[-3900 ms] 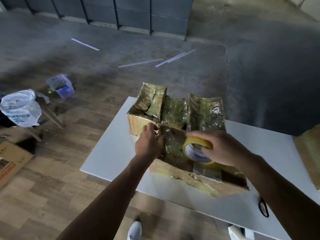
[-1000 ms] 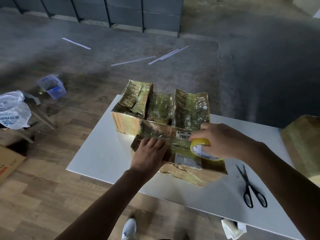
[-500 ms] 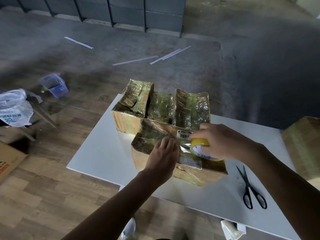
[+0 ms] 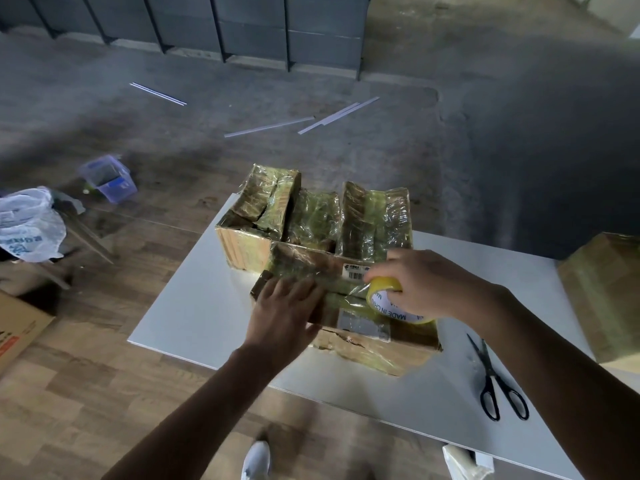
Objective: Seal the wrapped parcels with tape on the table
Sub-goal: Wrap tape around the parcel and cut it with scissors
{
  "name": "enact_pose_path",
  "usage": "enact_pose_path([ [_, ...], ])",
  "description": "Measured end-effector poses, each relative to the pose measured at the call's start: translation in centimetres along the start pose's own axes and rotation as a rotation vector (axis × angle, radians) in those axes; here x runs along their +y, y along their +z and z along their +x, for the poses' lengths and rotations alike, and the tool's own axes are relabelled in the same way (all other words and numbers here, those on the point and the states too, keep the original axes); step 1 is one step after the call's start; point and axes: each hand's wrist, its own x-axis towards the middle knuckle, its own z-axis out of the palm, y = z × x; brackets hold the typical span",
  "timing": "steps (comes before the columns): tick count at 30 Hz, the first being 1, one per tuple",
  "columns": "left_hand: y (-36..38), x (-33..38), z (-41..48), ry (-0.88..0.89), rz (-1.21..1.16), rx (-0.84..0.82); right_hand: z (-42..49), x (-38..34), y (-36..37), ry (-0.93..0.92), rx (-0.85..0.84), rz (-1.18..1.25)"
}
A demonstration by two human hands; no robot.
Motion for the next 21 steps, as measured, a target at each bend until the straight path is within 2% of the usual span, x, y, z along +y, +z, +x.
enact_pose_path([
  [4,-0.9,-0.4,0.2,-0.06,0.043,-0.058,0.2,-0.4,-0.2,-0.009,-0.019,0.012],
  [8,0.0,2.6,0.5,-0.116,0.168,-0.085,0.2,-0.2,-0.1,-0.019,-0.005,0.015],
  [11,0.7,4.9,1.5,0.012,0.116,-0.105,0.2,0.0,0.1,-0.06,0.01,0.019],
  [13,1.2,5.4,1.9,0.074,0.074,-0.139,-0.3,0.5,0.4,-0.079,0.057,0.101],
  [17,2.2,4.7,1.6,0.048,0.016,-0.116,-2.5,3.0,2.6,-0.054,0.277,0.409],
  [21,2.3,4.9,1.7,0.054,-0.008,-0.1,-3.8,3.7,5.7,-0.089,0.351,0.629],
])
